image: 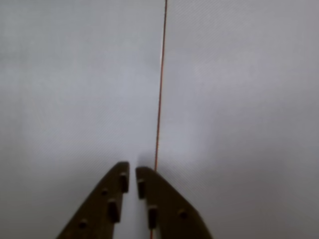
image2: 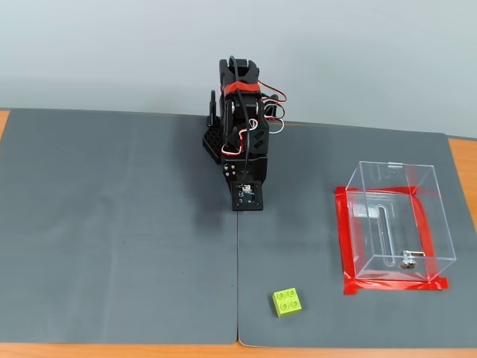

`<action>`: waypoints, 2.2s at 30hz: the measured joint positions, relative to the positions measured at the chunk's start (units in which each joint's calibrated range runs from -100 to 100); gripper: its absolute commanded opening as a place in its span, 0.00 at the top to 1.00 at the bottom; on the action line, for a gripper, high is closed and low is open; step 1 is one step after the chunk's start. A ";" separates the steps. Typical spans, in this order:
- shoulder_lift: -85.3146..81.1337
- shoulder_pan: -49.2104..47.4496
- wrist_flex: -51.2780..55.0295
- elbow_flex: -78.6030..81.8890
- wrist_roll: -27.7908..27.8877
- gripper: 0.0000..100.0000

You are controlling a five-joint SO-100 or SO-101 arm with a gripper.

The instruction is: Pick the green lego block and place it into the transparent box

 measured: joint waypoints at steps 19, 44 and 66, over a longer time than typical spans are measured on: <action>1.44 0.00 0.00 -3.14 0.00 0.98; 54.46 -3.68 -4.42 -46.61 -0.24 0.98; 81.65 -11.35 -5.90 -74.00 -0.24 0.98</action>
